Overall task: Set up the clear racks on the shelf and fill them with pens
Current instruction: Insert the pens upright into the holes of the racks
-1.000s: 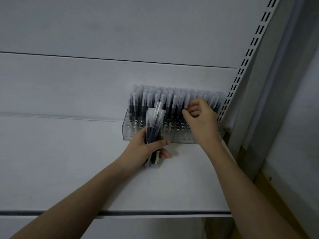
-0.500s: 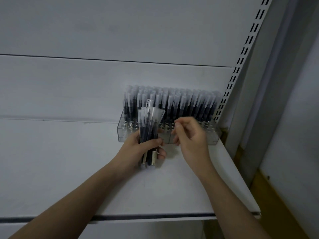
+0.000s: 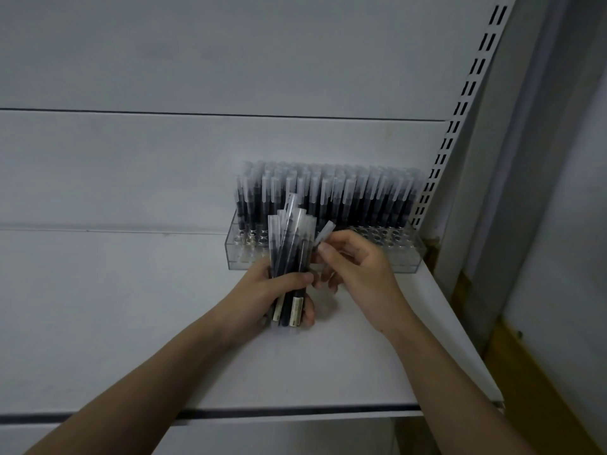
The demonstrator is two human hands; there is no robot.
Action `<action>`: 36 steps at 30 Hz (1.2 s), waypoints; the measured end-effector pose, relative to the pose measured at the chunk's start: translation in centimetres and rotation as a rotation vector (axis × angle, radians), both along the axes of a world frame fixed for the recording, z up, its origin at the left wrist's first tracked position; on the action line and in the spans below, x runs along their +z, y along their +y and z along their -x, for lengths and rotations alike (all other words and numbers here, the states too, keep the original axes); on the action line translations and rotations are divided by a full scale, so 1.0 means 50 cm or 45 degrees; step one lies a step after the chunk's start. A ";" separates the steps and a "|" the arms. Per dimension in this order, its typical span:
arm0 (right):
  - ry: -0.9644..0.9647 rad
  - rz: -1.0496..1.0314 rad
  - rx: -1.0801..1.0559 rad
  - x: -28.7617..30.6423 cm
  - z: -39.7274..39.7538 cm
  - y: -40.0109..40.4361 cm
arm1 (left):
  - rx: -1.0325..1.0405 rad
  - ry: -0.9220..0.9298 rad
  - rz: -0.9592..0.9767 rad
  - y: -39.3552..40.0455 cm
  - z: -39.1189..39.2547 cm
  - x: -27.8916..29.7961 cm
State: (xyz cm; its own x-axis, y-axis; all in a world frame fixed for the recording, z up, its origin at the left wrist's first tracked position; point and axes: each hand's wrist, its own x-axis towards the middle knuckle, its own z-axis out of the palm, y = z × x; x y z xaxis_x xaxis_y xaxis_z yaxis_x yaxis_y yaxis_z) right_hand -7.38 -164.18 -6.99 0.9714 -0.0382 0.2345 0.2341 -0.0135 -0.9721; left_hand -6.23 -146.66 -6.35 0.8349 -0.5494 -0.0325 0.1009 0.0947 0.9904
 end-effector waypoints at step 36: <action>-0.355 0.218 -0.612 0.115 -0.070 -0.090 | 0.263 -0.126 0.037 -0.009 -0.002 0.000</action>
